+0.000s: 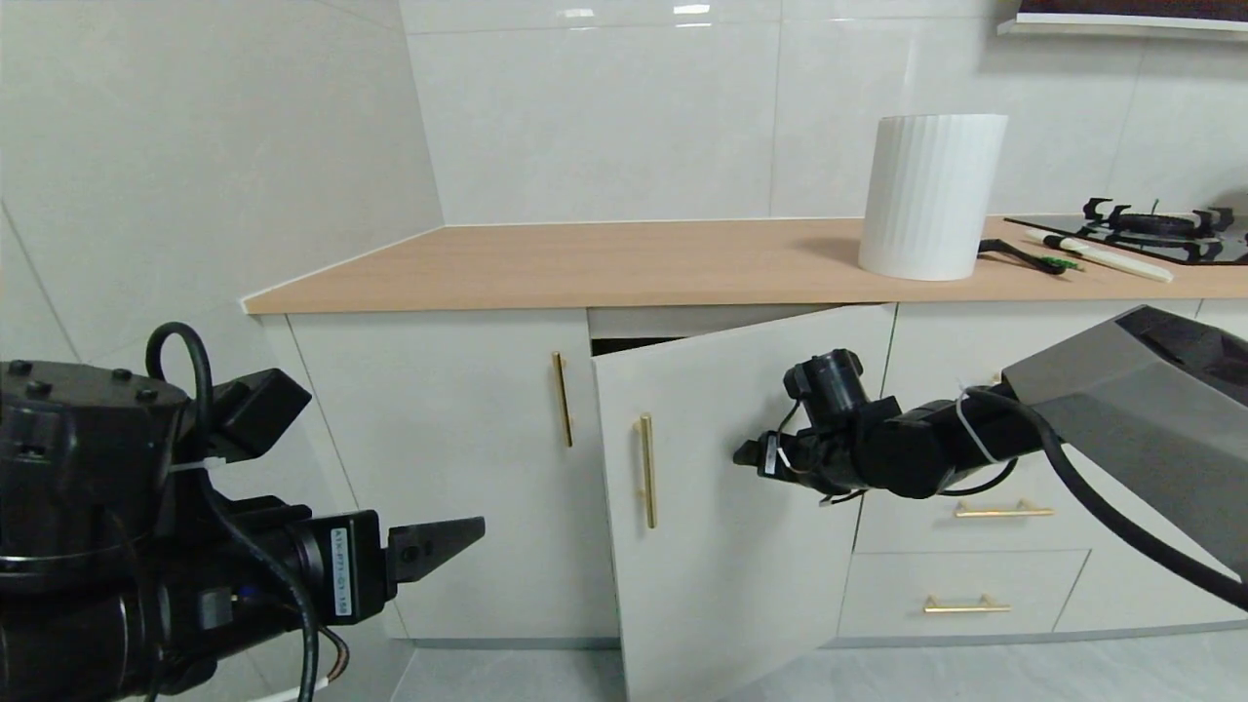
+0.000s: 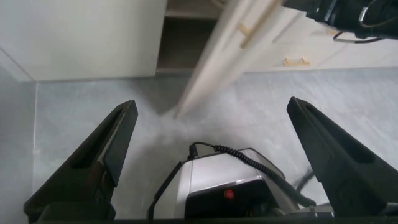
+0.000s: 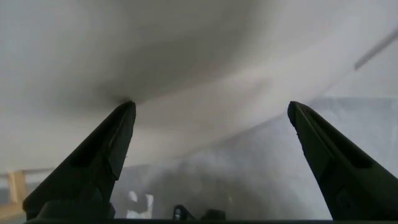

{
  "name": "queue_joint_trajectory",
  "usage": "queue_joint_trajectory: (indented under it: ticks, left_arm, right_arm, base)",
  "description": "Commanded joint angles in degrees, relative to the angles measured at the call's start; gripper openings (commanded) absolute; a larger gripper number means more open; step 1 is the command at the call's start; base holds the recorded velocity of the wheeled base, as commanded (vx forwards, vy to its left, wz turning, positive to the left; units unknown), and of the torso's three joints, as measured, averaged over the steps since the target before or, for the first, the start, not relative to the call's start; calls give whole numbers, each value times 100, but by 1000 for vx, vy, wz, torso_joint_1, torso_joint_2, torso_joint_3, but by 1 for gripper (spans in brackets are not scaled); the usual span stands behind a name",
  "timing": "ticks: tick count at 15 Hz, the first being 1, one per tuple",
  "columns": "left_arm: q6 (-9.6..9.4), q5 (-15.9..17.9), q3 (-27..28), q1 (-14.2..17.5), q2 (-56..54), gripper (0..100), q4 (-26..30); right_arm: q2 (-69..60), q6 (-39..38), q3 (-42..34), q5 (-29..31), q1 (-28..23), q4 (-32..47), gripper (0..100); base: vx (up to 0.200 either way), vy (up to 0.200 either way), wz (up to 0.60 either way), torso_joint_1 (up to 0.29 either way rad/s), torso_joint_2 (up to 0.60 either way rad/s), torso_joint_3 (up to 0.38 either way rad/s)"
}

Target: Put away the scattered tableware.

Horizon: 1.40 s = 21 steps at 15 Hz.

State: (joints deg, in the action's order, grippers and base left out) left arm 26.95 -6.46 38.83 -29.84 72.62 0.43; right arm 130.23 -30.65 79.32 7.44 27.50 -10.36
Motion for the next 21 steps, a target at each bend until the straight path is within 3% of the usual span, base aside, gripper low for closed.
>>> queue_joint_trajectory:
  ticks: [1,9,16,21]
  left_arm:
    - [3,-4,2,-13,-2,100,-8]
    - [3,4,-7,-13,15,100,-8]
    - [3,4,-7,-13,51,100,-8]
    - [3,4,-7,-13,68,100,-8]
  right_arm:
    - [29,-170,92,3,10,8,100]
    - [512,-1233,988,74,-17,43,100]
    - [1013,-1453,1613,715,-201,52,100]
    - [1118,-1462,1736,794,-298,52,100]
  base:
    - [0,0,0,0,0,0]
    - [0,0,0,0,0,0]
    - [0,0,0,0,0,0]
    - [0,0,0,0,0,0]
